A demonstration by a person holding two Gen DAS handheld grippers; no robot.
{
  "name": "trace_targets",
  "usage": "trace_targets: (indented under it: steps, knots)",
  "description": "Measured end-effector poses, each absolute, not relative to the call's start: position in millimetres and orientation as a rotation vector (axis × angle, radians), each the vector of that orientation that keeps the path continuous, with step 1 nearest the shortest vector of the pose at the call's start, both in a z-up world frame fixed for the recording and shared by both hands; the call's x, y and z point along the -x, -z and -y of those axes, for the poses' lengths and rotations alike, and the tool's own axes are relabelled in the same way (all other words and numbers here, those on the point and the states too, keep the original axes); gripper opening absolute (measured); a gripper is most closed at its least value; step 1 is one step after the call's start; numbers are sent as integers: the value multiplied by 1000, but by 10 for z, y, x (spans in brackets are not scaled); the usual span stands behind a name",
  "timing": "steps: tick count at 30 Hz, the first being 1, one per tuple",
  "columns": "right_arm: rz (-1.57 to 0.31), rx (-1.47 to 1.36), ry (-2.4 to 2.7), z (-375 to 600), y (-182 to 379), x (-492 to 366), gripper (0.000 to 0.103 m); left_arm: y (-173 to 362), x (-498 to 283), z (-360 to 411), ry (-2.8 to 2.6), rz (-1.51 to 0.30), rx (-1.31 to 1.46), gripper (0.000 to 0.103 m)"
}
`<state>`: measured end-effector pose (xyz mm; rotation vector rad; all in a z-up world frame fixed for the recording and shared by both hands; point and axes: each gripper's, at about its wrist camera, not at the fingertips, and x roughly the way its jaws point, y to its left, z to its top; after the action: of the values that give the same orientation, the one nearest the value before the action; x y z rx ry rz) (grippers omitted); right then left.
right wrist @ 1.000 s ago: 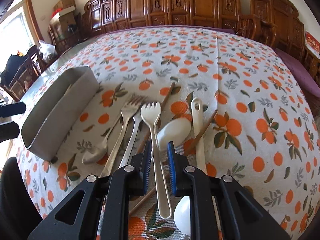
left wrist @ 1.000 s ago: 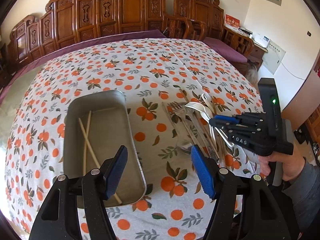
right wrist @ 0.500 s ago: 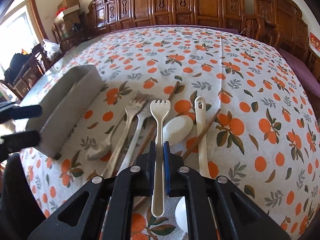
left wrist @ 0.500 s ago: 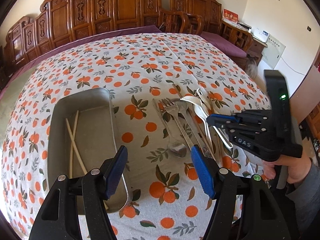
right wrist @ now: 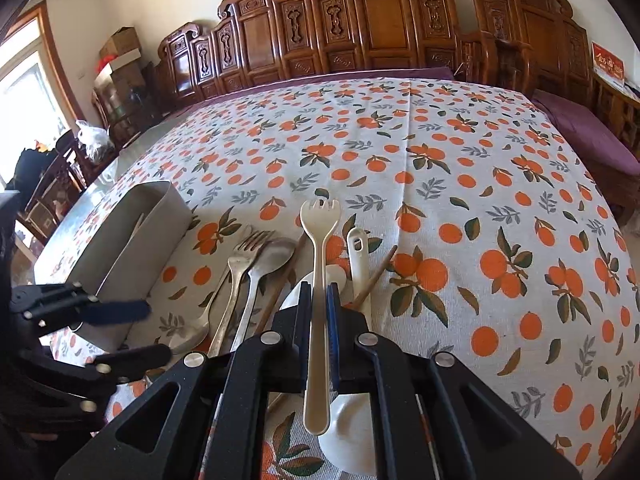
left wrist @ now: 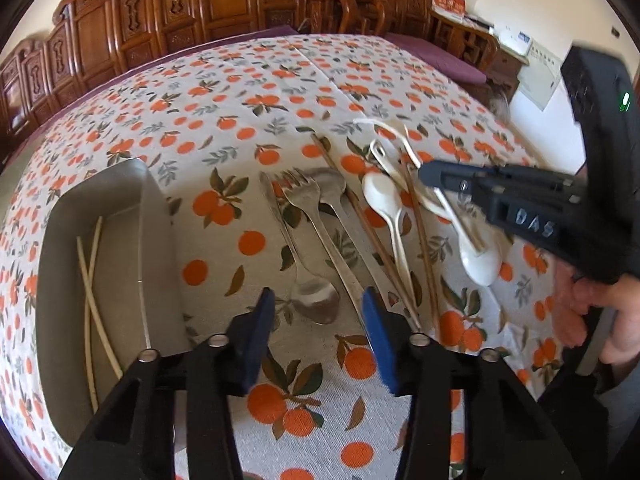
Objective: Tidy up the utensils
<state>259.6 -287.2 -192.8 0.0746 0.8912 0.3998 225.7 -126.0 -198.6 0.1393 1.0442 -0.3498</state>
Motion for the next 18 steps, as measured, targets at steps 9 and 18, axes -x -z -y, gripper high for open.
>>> trace_targets:
  steps: [9,18]
  knots:
    - [-888,-74,-410,2847,1926,-2601,9,2089,-2228,1371,370,-1023,-220,24]
    - [-902,-69,-395,2841,1952,-2604,9,2208,-2262,1433,359,-1048,-276,24]
